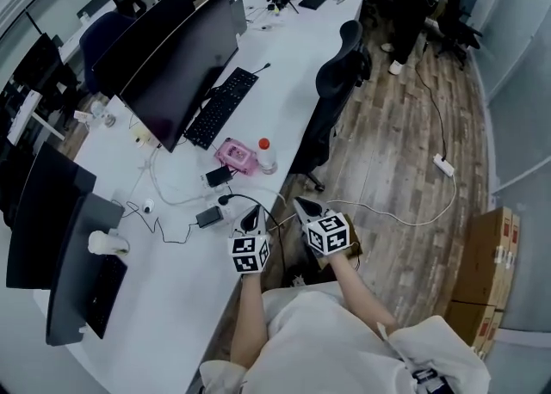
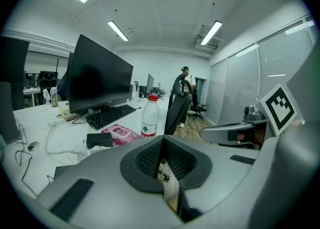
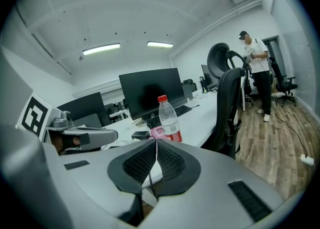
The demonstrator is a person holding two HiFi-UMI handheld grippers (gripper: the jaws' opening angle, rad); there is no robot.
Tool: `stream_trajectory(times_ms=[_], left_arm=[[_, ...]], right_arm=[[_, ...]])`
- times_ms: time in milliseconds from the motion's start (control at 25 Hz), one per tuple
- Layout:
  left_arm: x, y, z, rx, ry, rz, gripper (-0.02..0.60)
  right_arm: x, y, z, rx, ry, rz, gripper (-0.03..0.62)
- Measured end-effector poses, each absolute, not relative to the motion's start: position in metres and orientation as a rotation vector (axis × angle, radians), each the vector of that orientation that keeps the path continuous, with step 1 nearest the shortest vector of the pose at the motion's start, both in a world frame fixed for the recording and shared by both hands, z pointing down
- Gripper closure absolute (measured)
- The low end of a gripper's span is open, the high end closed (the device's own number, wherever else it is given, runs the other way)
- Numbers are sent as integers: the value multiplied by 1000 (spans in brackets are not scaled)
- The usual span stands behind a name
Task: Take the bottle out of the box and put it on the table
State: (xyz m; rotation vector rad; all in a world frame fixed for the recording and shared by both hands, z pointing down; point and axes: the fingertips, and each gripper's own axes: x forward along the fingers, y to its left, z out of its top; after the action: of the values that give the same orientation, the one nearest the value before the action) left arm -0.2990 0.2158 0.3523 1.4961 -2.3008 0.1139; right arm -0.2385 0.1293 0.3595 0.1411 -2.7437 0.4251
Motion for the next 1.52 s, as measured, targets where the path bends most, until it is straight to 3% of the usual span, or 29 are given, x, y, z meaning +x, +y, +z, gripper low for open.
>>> stream_trajectory(times_ms=[1520], left_arm=[[-311, 224, 345, 1512, -2341, 79, 568]], right_arm=[[-256, 133, 349, 129, -2736, 322, 553]])
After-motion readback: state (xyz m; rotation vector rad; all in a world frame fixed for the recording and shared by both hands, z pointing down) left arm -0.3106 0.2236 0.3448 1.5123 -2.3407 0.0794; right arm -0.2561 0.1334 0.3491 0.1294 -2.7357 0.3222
